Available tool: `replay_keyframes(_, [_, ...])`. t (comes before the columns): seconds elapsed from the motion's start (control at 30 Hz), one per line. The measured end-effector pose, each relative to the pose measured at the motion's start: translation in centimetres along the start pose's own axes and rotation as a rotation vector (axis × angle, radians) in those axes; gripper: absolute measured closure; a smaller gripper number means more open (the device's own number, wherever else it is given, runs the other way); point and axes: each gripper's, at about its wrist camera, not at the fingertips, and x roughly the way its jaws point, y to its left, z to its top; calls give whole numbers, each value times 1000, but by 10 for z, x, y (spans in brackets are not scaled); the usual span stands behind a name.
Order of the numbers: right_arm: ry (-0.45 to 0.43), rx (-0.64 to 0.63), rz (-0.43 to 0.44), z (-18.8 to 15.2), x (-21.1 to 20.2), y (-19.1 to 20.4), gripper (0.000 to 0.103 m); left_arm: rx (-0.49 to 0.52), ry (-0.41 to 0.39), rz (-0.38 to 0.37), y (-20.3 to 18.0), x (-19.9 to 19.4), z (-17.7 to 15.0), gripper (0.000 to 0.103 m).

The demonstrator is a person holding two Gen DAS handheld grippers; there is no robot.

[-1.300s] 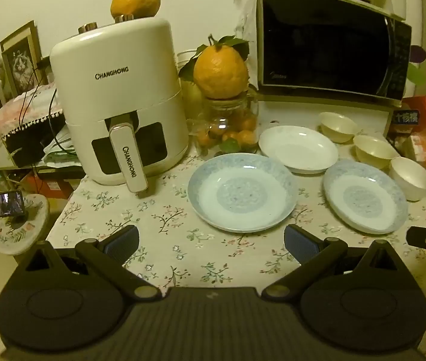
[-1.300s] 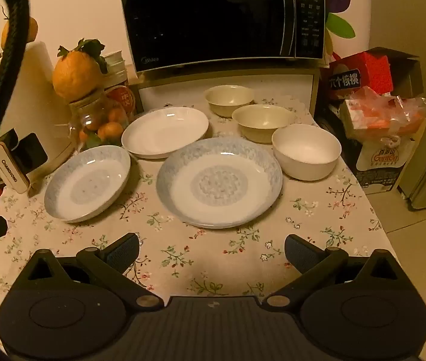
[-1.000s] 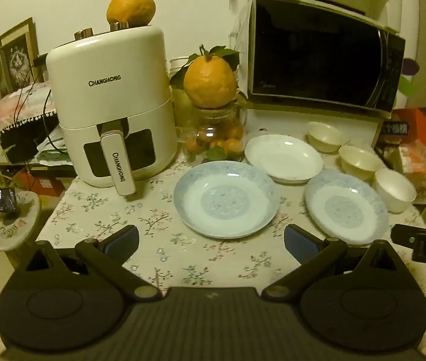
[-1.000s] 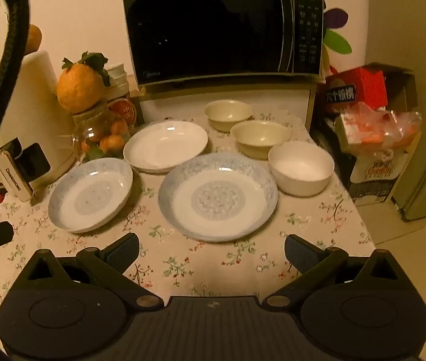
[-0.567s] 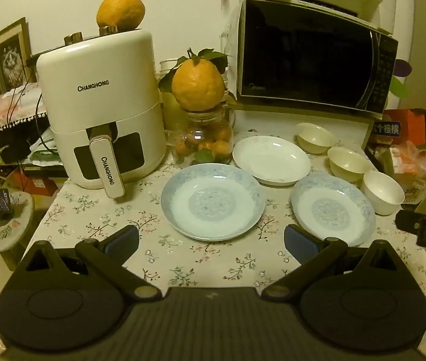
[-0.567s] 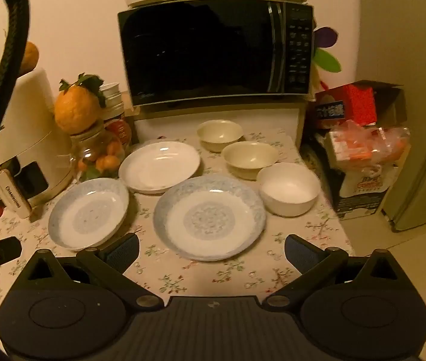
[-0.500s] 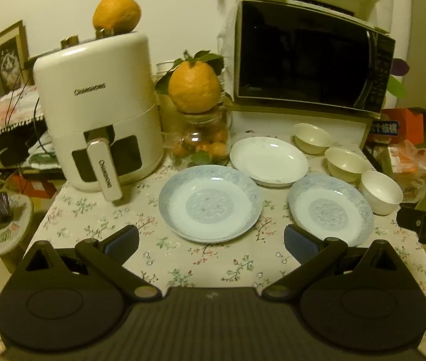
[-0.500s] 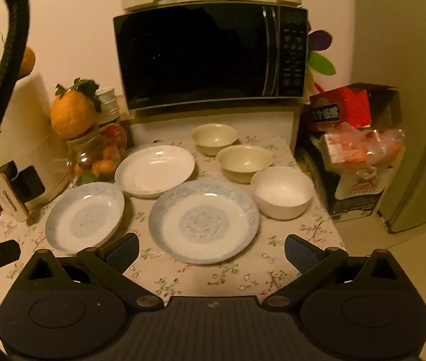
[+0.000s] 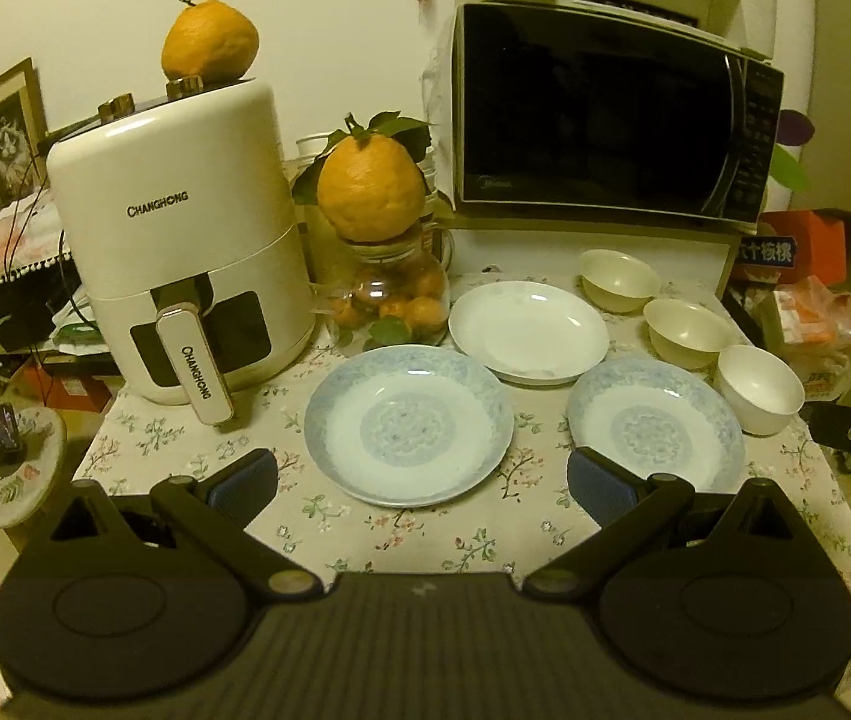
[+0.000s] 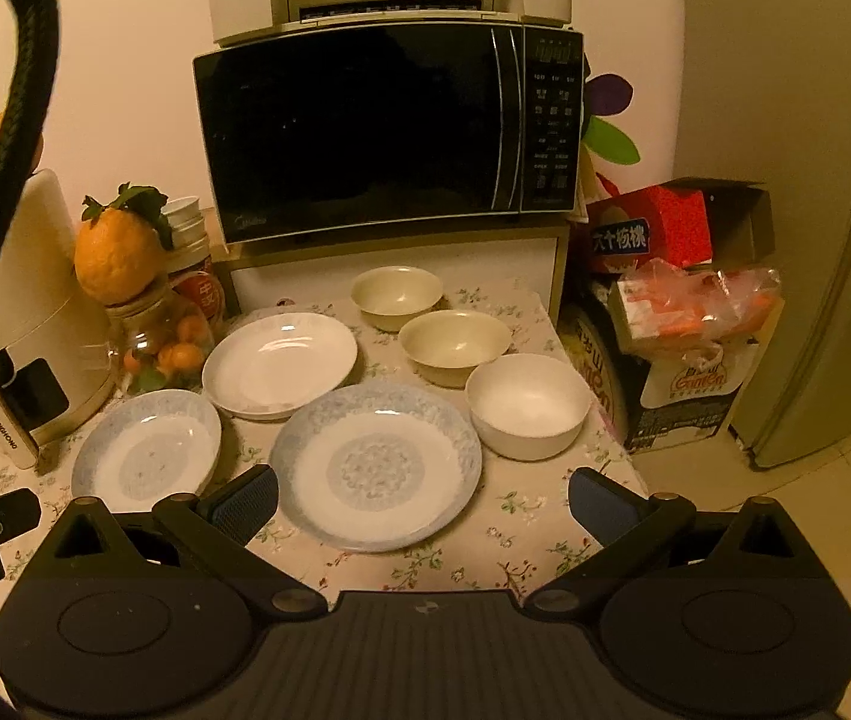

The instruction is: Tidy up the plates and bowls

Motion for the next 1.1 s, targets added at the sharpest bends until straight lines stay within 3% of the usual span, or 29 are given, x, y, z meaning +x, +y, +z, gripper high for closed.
replay_keyframes(0.33, [13, -35, 12, 2, 20, 11, 2, -11, 22, 5, 13, 23, -5, 0])
replay_keyframes(0.67, [6, -10, 88, -1, 55, 33, 2, -57, 74, 30, 47, 61, -12, 1])
replay_keyframes(0.97, [53, -76, 217, -5, 92, 67, 4, -114, 116, 44, 73, 98, -15, 8])
replay_keyframes(1.1, [94, -70, 290, -6, 113, 84, 10, -134, 134, 42, 82, 118, -13, 19])
